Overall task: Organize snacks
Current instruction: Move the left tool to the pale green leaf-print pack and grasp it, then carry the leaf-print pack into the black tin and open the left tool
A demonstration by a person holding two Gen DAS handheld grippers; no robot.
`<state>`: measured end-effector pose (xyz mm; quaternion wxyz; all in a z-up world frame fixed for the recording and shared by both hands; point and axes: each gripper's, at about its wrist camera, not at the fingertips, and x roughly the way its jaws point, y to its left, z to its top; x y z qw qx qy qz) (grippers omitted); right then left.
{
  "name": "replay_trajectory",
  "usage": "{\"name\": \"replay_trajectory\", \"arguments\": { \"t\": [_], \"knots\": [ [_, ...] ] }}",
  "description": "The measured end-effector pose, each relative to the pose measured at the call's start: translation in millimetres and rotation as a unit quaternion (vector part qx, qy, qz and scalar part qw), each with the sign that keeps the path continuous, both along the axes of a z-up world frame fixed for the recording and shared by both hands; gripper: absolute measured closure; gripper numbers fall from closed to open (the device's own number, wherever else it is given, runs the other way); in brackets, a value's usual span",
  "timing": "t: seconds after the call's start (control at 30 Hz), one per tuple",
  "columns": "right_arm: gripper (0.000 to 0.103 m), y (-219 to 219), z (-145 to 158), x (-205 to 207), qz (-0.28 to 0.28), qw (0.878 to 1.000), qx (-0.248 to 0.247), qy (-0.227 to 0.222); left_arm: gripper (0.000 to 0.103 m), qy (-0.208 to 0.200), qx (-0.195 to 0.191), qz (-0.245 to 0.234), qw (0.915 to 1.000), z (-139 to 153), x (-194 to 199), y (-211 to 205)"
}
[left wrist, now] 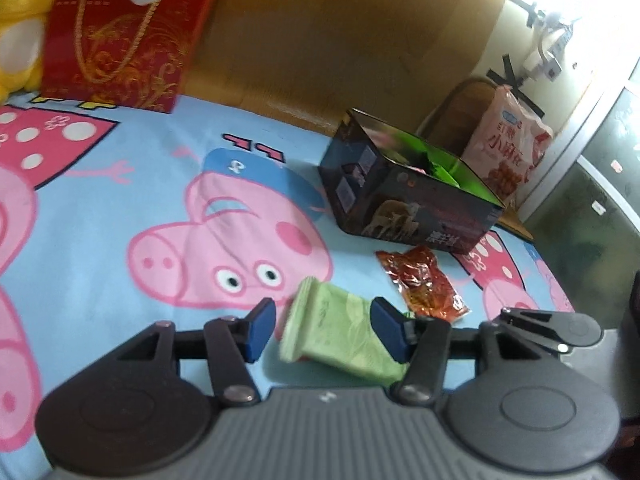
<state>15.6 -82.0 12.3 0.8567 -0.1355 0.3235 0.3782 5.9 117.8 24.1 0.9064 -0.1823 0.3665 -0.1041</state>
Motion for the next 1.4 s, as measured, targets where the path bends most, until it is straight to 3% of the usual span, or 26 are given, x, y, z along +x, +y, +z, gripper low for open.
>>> {"name": "replay_trajectory", "arguments": {
  "t": [0.07, 0.13, 0.3, 0.5, 0.57, 0.63, 0.73, 0.8, 0.9, 1.1, 1.23, 1.4],
  "knots": [
    [0.052, 4.1, -1.5, 2.1, 0.008, 1.000, -0.005, 0.005, 0.056, 0.015, -0.002, -0.005, 0.9999, -6.6, 8.7, -5.5],
    [0.067, 7.8, -3.8, 3.3, 0.016, 1.000, -0.010, 0.013, 0.067, 0.034, -0.010, -0.012, 0.9993, -15.7, 14.4, -10.2],
    [0.074, 4.5, -8.0, -5.5, 0.030, 0.999, -0.011, 0.018, 0.072, 0.030, -0.013, -0.022, 0.9992, -16.3, -2.0, -12.7],
    [0.072, 0.1, -8.2, -41.0, 0.113, 0.992, 0.007, 0.055, 0.072, 0.034, -0.009, -0.023, 0.9991, -14.4, -51.8, -8.2],
    [0.072, -2.7, -8.3, -51.4, 0.139, 0.988, 0.015, 0.063, 0.067, 0.036, -0.009, -0.026, 0.9990, -14.6, -69.7, -6.6],
    [0.072, -4.8, -8.3, -54.2, 0.139, 0.988, 0.019, 0.061, 0.065, 0.044, -0.010, -0.018, 0.9988, -16.5, -78.4, -3.8],
    [0.071, -6.9, -9.6, -50.2, 0.124, 0.990, 0.022, 0.059, 0.054, 0.046, -0.010, -0.003, 0.9989, -15.7, -80.2, -1.2],
    [0.071, -7.7, -11.4, -46.3, 0.119, 0.990, 0.032, 0.067, 0.053, 0.044, -0.013, -0.002, 0.9989, -14.5, -77.4, -2.1],
    [0.072, -11.2, -9.9, -47.7, 0.119, 0.991, 0.038, 0.053, 0.065, 0.052, -0.015, -0.014, 0.9984, -16.0, -68.5, -9.7],
    [0.072, -46.4, 16.4, -19.7, 0.060, 0.993, 0.102, 0.018, 0.066, 0.004, 0.014, -0.040, 0.9991, 22.7, -35.5, -35.2],
    [0.072, -73.4, 36.8, 11.8, 0.001, 0.991, 0.135, -0.021, 0.065, -0.041, 0.034, -0.063, 0.9966, 53.5, 11.1, -59.6],
    [0.072, -94.6, 49.1, 65.3, -0.059, 0.986, 0.151, -0.044, 0.063, -0.067, 0.049, -0.073, 0.9939, 70.4, 82.4, -86.4]
  ]
}}
